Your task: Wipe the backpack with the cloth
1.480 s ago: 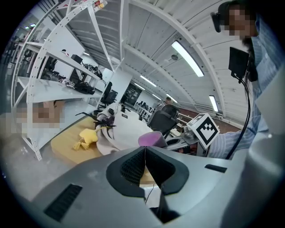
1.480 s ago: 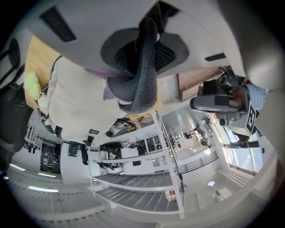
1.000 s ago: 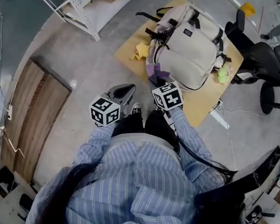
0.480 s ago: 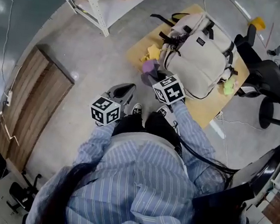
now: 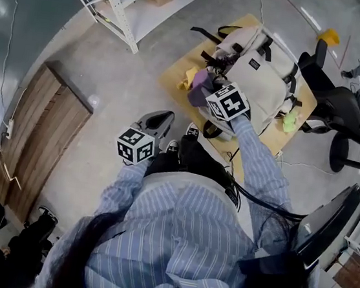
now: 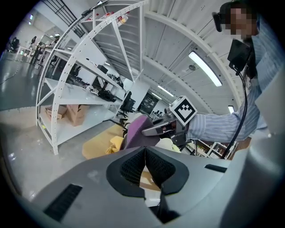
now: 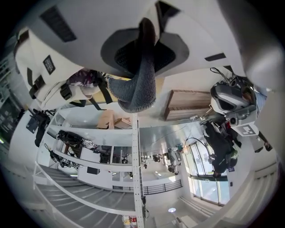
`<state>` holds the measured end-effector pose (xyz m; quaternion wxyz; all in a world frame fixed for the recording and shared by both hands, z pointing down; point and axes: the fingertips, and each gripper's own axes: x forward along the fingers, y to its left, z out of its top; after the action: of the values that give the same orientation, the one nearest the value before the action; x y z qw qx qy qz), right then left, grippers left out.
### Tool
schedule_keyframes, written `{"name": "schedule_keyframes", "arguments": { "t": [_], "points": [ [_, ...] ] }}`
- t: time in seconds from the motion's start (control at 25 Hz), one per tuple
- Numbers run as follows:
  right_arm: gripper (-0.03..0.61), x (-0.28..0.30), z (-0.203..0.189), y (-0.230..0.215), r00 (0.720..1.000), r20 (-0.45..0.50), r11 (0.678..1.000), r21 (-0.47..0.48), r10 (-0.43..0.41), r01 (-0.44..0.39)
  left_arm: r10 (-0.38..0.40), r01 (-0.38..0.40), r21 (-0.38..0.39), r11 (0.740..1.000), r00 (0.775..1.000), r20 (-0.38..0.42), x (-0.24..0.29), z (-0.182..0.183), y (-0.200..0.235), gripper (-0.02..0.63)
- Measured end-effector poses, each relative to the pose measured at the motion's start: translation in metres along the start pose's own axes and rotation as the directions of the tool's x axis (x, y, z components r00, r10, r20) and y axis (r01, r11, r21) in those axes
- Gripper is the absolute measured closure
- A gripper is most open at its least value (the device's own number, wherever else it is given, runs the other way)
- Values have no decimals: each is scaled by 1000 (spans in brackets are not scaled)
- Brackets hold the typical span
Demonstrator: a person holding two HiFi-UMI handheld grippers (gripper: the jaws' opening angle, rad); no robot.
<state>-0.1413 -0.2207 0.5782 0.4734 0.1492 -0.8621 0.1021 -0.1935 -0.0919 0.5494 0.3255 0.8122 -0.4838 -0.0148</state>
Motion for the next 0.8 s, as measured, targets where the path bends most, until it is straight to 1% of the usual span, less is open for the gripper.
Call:
{"name": "schedule_keyframes", "arguments": {
  "t": [0.2, 0.36, 0.44, 0.52, 0.6, 0.72, 0.8],
  "points": [
    [537, 4, 16, -50, 999, -32, 999, -44, -4, 3, 16, -16, -9, 1000, 1000, 5, 17, 12, 6, 607],
    [537, 7, 34, -97, 999, -32, 999, -35, -29, 27, 30, -30, -15, 999, 1000, 2, 29, 22, 15, 607],
    [537, 6, 42, -122, 998, -26, 999, -12, -50, 50, 33, -33, -19, 999, 999, -1, 36, 25, 17, 607],
    [537, 4, 50, -146, 998, -7, 997, 40, -65, 65, 34, -34, -22, 999, 999, -7, 42, 27, 17, 607],
    [537, 4, 55, -169, 997, 21, 989, 129, -78, 75, 34, -35, -24, 999, 999, -20, 47, 27, 17, 607],
    [537, 5, 58, -204, 991, 57, 957, 274, -118, 98, 38, -39, -29, 999, 999, -39, 52, 27, 18, 607],
    [537, 5, 59, -223, 986, 76, 935, 336, -149, 115, 45, -46, -34, 998, 998, -47, 55, 27, 20, 607]
  ]
}}
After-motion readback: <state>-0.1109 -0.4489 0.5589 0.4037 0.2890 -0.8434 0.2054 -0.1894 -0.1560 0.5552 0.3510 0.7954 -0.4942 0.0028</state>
